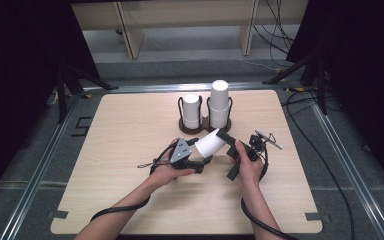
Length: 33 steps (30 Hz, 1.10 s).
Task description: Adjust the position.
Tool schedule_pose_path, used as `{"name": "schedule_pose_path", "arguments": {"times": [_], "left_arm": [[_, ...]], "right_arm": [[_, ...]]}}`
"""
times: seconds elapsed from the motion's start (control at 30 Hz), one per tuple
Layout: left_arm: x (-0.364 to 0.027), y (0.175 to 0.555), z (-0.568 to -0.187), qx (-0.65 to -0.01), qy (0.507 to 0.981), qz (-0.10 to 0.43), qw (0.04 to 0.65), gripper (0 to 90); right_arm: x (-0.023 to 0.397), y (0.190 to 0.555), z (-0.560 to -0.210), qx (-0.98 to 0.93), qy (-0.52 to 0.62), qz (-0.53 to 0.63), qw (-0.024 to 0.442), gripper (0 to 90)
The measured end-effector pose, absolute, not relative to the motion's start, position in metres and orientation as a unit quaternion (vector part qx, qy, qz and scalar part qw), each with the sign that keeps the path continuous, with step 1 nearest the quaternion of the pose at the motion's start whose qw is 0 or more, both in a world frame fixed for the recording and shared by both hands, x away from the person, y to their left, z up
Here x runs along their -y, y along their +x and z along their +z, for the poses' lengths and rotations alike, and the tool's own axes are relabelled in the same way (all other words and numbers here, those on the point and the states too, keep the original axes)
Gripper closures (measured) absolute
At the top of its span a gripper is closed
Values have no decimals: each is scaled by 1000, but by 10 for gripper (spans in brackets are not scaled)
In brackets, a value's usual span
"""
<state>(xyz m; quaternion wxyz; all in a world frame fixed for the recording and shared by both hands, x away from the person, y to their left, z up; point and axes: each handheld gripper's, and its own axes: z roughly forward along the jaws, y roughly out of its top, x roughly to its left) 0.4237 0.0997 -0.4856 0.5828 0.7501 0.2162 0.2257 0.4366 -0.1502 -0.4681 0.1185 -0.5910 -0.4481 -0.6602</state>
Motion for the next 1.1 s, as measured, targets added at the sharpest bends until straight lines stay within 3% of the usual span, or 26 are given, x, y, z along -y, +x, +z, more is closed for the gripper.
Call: {"name": "schedule_pose_path", "arguments": {"times": [0.13,0.4,0.47,0.57,0.9,0.97,1.1], "left_arm": [[-102,424,-485,-210,751,231,582,219],[-105,423,-484,-206,754,232,579,246],[-105,423,-483,-206,753,232,581,247],[-106,423,-483,-207,753,230,580,250],[-107,423,-480,-205,753,218,586,261],[-109,423,-479,-206,758,216,580,263],[-110,423,-478,-205,762,216,575,267]], "right_arm": [[150,438,-469,457,-582,-665,101,348],[149,436,-466,458,-584,-660,114,344],[150,437,-467,469,-575,-664,96,343],[149,437,-465,462,-577,-664,111,341],[149,437,-462,482,-573,-658,76,314],[150,438,-463,496,-559,-663,45,314],[152,437,-458,498,-557,-663,41,312]]}}
